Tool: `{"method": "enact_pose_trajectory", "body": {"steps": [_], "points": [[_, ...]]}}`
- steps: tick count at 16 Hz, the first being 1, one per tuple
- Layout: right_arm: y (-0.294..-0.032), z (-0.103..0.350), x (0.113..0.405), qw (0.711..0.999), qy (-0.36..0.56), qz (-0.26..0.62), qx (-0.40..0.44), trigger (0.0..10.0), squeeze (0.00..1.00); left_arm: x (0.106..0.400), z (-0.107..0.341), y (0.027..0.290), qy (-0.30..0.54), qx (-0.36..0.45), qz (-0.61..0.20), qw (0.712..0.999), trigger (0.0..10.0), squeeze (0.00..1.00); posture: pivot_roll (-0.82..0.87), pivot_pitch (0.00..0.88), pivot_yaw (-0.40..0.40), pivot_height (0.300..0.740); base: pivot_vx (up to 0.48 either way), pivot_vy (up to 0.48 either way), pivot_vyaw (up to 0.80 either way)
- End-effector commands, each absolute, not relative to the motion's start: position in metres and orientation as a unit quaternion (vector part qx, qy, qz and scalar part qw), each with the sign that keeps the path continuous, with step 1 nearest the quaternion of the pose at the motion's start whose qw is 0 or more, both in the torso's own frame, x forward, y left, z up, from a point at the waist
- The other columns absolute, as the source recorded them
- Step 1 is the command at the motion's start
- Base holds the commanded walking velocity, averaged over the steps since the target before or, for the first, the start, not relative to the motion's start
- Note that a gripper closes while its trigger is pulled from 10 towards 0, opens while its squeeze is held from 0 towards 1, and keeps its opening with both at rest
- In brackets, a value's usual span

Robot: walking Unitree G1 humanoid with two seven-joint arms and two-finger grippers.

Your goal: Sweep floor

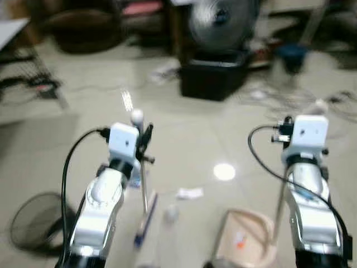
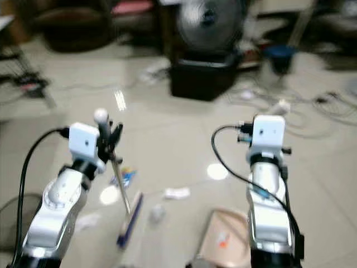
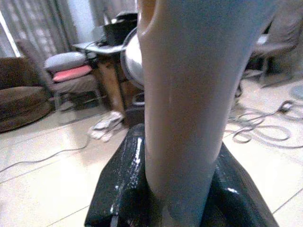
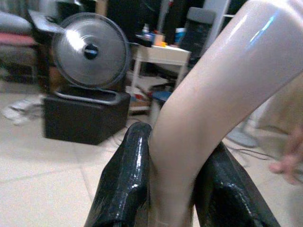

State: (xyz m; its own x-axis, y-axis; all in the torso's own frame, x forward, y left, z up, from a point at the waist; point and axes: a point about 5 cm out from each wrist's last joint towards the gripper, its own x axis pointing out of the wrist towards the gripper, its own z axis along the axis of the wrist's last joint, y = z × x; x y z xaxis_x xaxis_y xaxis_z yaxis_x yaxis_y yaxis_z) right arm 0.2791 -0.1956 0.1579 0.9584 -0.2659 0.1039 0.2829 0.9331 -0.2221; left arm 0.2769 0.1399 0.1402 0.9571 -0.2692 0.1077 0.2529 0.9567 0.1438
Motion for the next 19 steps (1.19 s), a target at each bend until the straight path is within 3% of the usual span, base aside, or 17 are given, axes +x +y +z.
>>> {"method": "enact_pose_trajectory", "body": {"steps": [1,3,7,17,19], "points": [[-0.184,0.165,0.285,0.987,-0.055,-0.112,-0.101,10.0,0.00,0.278,0.148,0.146,-0.087,0.074,-0.112,0.987,10.0,0.00,-0.04,0.071,0.054,0.740,0.337,0.000,0.00],[-0.182,0.165,0.288,0.987,-0.055,-0.100,-0.109,10.0,0.00,0.279,0.148,0.146,-0.087,0.075,-0.107,0.988,10.0,0.00,-0.04,0.070,0.053,0.740,0.341,0.000,0.00],[-0.180,0.165,0.292,0.987,-0.056,-0.090,-0.118,10.0,0.00,0.280,0.147,0.149,-0.086,0.079,-0.094,0.989,10.0,0.00,-0.04,0.070,0.050,0.740,0.348,0.000,0.74],[-0.185,0.156,0.287,0.987,-0.055,-0.105,-0.105,10.0,0.00,0.282,0.146,0.144,-0.084,0.076,-0.106,0.988,10.0,0.00,-0.03,0.078,0.056,0.740,0.346,0.000,0.00],[-0.186,0.147,0.286,0.988,-0.047,-0.101,-0.105,10.0,0.00,0.284,0.138,0.140,-0.066,0.077,-0.116,0.988,10.0,0.00,-0.03,0.085,0.057,0.740,0.000,0.000,0.00]]}}
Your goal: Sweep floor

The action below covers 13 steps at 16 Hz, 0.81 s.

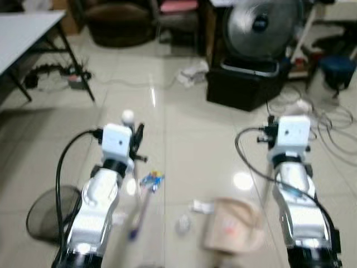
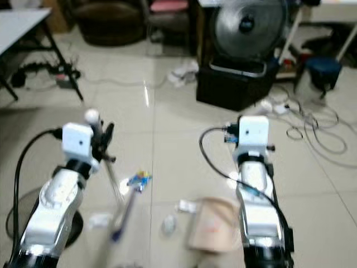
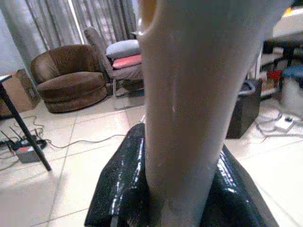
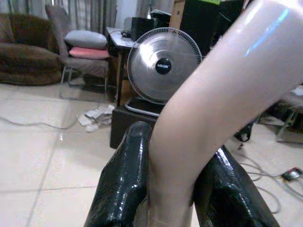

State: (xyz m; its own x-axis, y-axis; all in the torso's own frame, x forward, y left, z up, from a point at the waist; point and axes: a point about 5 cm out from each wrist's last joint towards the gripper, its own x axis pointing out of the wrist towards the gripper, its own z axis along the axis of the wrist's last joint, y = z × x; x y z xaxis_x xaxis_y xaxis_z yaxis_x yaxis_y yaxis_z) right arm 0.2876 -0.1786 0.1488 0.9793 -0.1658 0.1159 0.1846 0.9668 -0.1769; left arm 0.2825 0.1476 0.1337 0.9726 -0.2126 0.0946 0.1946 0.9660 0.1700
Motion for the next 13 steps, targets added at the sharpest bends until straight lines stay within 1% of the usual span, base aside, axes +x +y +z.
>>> {"method": "enact_pose_trajectory", "body": {"steps": [1,3,5,8,10,11,13], "points": [[-0.188,0.143,0.286,0.988,-0.048,-0.095,-0.115,10.0,0.00,0.286,0.136,0.138,-0.068,0.078,-0.117,0.988,10.0,0.00,-0.02,0.091,0.057,0.740,0.000,0.000,0.00],[-0.192,0.137,0.290,0.988,-0.049,-0.100,-0.106,10.0,0.00,0.290,0.132,0.138,-0.071,0.081,-0.110,0.988,10.0,0.00,-0.01,0.105,0.064,0.740,0.000,0.000,0.00],[-0.189,0.135,0.295,0.988,-0.056,-0.090,-0.109,10.0,0.00,0.293,0.128,0.139,-0.071,0.077,-0.097,0.990,10.0,0.00,-0.01,0.120,0.066,0.740,0.000,0.000,0.00],[-0.179,0.135,0.310,0.986,-0.089,-0.066,-0.123,10.0,0.00,0.301,0.122,0.143,-0.077,0.059,-0.067,0.993,10.0,0.00,0.00,0.157,0.057,0.740,0.000,0.000,0.00],[-0.170,0.133,0.319,0.984,-0.113,-0.039,-0.133,10.0,0.00,0.302,0.117,0.140,-0.086,0.053,-0.062,0.993,10.0,0.00,0.04,0.217,0.041,0.740,0.000,0.000,0.00],[-0.168,0.132,0.321,0.983,-0.116,-0.033,-0.136,10.0,0.00,0.303,0.117,0.139,-0.090,0.048,-0.064,0.993,10.0,0.00,0.04,0.224,0.040,0.740,0.000,0.000,0.00],[-0.158,0.120,0.323,0.983,-0.116,-0.008,-0.140,10.0,0.00,0.300,0.114,0.135,-0.098,0.041,-0.068,0.992,10.0,0.00,0.05,0.279,0.049,0.740,0.000,0.000,0.00]]}}
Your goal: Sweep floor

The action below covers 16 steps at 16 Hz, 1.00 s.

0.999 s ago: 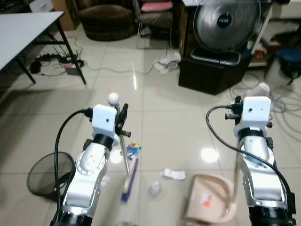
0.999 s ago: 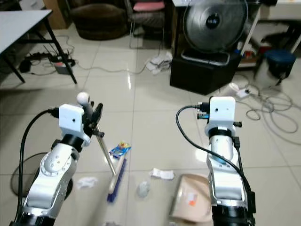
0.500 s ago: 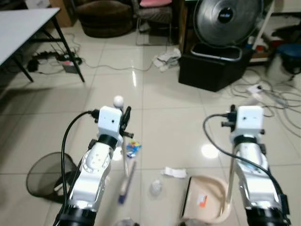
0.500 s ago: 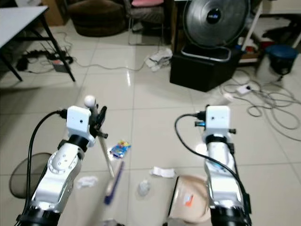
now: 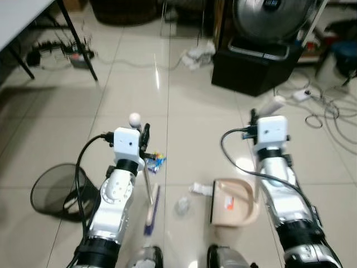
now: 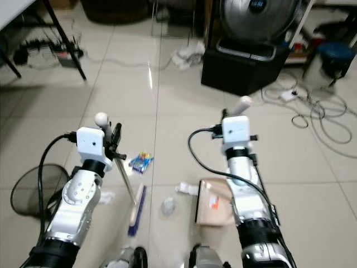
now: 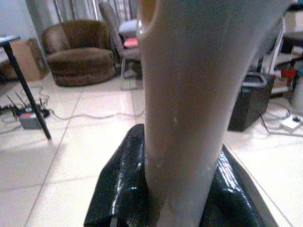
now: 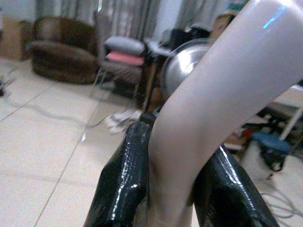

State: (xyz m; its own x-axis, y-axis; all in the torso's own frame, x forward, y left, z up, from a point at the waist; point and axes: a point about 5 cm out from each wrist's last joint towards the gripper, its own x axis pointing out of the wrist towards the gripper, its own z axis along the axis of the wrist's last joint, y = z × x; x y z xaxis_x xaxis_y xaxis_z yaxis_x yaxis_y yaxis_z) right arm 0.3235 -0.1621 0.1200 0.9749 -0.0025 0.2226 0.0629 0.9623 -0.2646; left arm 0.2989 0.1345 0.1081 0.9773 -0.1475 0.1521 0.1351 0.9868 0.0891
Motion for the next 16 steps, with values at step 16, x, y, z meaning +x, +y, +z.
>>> {"method": "enact_pose_trajectory", "body": {"steps": [16], "points": [[-0.099,0.092,0.309,0.984,-0.146,0.022,-0.102,10.0,0.00,0.308,0.109,0.058,-0.110,-0.100,-0.192,0.970,10.0,0.00,0.01,0.361,0.075,0.740,0.000,0.000,0.00]]}}
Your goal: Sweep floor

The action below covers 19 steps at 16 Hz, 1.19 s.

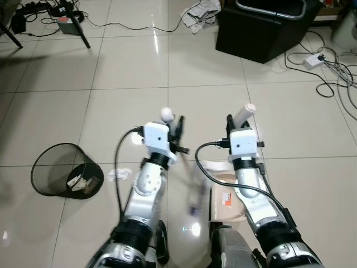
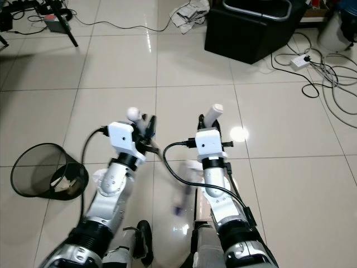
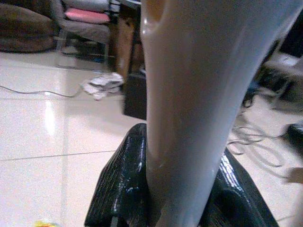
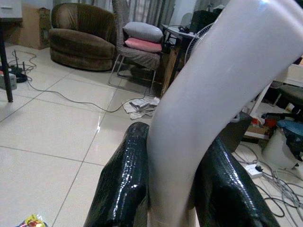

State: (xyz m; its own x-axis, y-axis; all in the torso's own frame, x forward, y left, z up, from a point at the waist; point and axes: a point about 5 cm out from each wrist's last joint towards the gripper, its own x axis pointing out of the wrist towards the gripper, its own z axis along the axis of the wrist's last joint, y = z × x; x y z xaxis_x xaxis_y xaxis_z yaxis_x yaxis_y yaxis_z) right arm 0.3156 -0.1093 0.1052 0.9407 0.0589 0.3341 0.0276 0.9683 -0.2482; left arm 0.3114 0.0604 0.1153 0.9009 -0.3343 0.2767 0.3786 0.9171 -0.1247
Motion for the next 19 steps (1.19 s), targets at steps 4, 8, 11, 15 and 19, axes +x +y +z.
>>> {"method": "enact_pose_trajectory", "body": {"steps": [4,8,11,15,19], "points": [[-0.104,0.099,0.316,0.987,-0.147,0.016,-0.057,10.0,0.00,0.304,0.128,0.047,-0.123,-0.179,-0.243,0.945,10.0,0.00,0.01,0.334,0.068,0.740,0.000,0.000,0.00],[-0.117,0.108,0.314,0.985,-0.170,0.014,-0.037,10.0,0.00,0.304,0.132,0.052,-0.127,-0.138,-0.318,0.929,10.0,0.00,0.00,0.289,0.065,0.740,0.000,0.000,0.00],[-0.133,0.116,0.312,0.982,-0.189,-0.006,-0.018,10.0,0.00,0.309,0.143,0.065,-0.136,-0.109,-0.352,0.920,10.0,0.00,0.01,0.256,0.068,0.740,0.000,0.000,0.00],[-0.150,0.130,0.312,0.977,-0.211,-0.036,0.013,10.0,0.00,0.325,0.167,0.094,-0.152,-0.084,-0.371,0.912,10.0,0.00,0.01,0.206,0.077,0.740,0.000,0.000,0.00],[-0.160,0.135,0.310,0.975,-0.213,-0.054,0.021,10.0,0.00,0.340,0.194,0.146,-0.189,-0.040,-0.293,0.936,10.0,0.00,0.00,0.172,0.078,0.740,0.000,0.000,0.00]]}}
